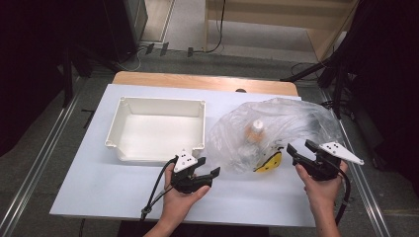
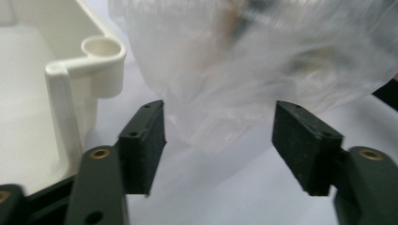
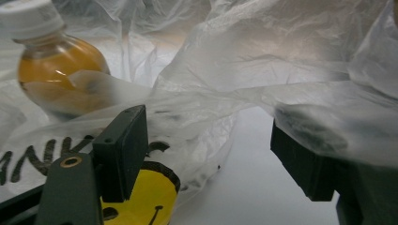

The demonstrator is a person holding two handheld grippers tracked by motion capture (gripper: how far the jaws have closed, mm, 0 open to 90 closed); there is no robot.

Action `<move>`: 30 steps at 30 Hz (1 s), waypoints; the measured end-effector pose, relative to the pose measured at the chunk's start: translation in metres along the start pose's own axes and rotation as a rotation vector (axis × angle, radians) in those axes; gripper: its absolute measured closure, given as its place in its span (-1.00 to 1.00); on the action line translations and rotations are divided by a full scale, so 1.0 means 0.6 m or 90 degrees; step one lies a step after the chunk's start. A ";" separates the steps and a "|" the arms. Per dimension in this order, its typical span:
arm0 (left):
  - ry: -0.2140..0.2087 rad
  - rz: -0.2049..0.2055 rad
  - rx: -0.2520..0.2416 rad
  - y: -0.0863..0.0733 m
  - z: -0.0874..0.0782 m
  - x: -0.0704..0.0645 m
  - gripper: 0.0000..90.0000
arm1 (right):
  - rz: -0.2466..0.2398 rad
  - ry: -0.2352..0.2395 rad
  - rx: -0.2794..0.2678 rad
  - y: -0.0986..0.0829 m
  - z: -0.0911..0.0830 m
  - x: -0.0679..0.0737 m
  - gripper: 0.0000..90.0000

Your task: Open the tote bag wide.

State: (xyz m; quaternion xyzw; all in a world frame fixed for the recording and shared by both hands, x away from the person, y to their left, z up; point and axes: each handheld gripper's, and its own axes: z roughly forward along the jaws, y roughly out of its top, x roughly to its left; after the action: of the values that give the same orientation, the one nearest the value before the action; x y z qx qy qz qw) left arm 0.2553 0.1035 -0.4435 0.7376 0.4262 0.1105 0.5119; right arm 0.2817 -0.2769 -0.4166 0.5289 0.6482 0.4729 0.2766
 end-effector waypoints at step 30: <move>0.068 0.164 -0.004 0.093 0.064 -0.083 0.20 | -0.029 0.025 -0.004 -0.002 0.012 0.043 -0.21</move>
State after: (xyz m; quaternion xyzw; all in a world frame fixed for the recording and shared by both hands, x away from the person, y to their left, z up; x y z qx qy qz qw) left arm 0.2766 0.0350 -0.3997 0.7775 0.3543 0.2158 0.4727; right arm 0.2801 -0.2503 -0.4171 0.5035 0.6640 0.4790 0.2760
